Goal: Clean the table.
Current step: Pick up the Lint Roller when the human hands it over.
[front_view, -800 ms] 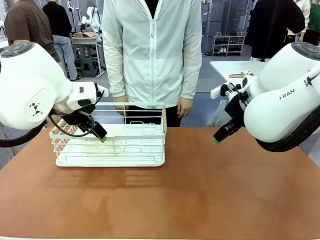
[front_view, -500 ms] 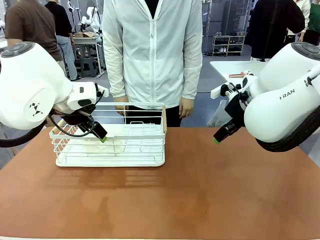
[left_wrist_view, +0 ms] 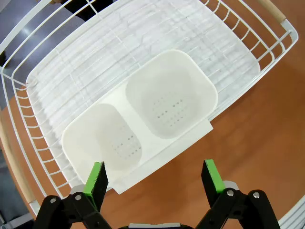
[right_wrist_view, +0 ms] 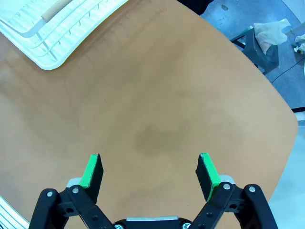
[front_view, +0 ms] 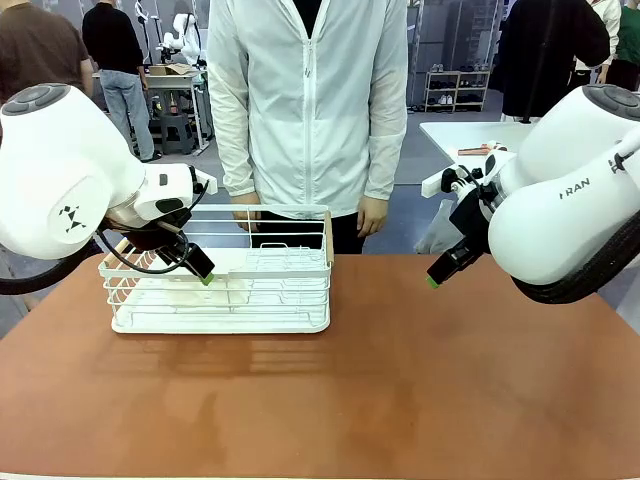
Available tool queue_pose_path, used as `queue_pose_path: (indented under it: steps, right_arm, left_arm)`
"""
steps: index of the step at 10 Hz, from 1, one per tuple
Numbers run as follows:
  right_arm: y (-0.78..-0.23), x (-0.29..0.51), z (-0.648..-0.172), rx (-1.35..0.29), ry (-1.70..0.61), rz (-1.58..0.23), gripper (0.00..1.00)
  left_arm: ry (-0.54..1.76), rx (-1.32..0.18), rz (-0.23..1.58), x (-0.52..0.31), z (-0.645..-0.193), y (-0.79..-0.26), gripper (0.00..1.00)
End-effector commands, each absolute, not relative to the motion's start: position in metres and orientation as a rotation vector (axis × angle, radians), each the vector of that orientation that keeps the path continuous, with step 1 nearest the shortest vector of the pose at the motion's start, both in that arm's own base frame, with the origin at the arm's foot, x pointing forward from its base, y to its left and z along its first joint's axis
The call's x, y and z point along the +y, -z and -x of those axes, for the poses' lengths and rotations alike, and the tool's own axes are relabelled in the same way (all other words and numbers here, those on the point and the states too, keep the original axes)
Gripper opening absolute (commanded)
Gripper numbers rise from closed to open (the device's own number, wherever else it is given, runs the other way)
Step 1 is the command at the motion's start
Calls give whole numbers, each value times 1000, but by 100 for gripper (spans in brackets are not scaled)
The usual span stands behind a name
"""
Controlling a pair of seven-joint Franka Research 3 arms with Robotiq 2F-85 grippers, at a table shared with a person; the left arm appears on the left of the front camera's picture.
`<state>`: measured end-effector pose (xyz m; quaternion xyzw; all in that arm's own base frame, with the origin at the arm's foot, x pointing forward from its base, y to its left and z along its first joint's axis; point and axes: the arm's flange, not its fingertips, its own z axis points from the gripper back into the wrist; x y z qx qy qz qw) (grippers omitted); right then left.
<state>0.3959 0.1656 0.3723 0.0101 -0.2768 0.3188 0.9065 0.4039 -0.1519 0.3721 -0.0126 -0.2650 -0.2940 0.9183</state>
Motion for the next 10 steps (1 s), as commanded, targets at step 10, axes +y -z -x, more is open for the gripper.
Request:
queue_pose_path:
  steps: [10]
  right_arm:
    - [-466,17,-424,-222,-237,-999,100]
  left_arm:
    - [197,-344,957,-23,-418,-477,100]
